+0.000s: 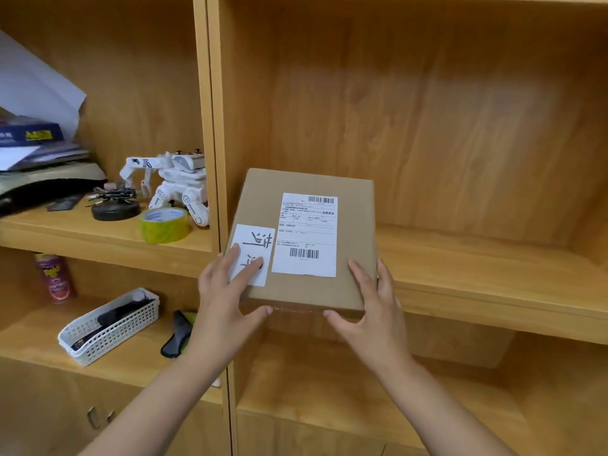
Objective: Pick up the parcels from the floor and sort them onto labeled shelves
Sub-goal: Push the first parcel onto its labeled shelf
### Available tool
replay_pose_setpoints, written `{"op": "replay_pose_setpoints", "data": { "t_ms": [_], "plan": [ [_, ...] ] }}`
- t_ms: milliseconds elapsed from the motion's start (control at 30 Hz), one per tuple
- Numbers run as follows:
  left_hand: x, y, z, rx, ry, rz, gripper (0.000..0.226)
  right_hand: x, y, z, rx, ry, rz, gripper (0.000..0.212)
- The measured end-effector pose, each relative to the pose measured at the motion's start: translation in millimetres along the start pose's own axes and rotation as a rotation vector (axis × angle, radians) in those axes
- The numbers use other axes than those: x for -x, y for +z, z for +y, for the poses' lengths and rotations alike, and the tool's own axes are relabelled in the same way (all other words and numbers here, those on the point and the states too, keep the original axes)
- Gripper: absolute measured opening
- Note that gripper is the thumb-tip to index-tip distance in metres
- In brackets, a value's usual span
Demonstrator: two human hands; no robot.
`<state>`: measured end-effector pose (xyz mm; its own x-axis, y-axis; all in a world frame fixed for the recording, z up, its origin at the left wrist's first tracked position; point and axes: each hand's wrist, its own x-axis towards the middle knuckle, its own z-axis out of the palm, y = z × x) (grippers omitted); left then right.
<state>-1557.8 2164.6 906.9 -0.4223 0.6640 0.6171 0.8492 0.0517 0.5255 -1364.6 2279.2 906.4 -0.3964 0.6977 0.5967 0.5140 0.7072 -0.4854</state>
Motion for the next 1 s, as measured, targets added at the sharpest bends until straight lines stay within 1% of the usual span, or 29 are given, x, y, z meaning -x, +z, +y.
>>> {"op": "replay_pose_setpoints", "data": {
  "t_ms": [200, 333, 433, 533, 633, 700, 767, 867, 933, 1000],
  "plan": [
    [-21.2, 13.2, -10.6, -0.014, -0.006, 0.019, 0.065, -23.9, 3.7, 5.8, 0.05, -0.004, -0.007, 0.083],
    [-39.2, 13.0, -14.3, 0.011, 0.027, 0.023, 0.06, -35.5, 5.3, 3.1, 0.103, 0.018, 0.004, 0.08],
    [-48.5, 10.4, -16.3, 0.009, 0.058, 0.007, 0.057, -41.2, 6.5, 0.2, 0.2, -0.006, 0.071, 0.072],
    [-58.1, 6.7, -20.3, -0.1, 0.138, 0.02, 0.053, -50.1, 9.6, -1.4, 0.287, -0.1, 0.163, 0.061],
    [-71.5, 2.1, -23.8, -0.301, 0.279, 0.053, 0.051, -61.1, 14.1, -3.1, 0.305, -0.126, 0.214, 0.054],
    [-81.6, 2.4, -23.5, -0.378, 0.354, 0.057, 0.049, -68.9, 18.7, -3.9, 0.319, -0.14, 0.235, 0.049],
    [-91.3, 6.4, -23.7, -0.432, 0.392, 0.02, 0.055, -77.6, 23.6, -4.8, 0.334, -0.149, 0.238, 0.045],
    [-102.7, 10.0, -25.6, -0.508, 0.376, -0.081, 0.073, -89.7, 32.8, -4.5, 0.35, -0.151, 0.222, 0.04],
    [-108.0, 11.4, -28.4, -0.55, 0.382, -0.103, 0.082, -96.8, 39.4, -3.8, 0.362, -0.138, 0.182, 0.041],
    [-112.4, 12.6, -29.8, -0.6, 0.395, -0.089, 0.086, -103.8, 45.0, -2.9, 0.384, -0.12, 0.147, 0.044]
  ]
}}
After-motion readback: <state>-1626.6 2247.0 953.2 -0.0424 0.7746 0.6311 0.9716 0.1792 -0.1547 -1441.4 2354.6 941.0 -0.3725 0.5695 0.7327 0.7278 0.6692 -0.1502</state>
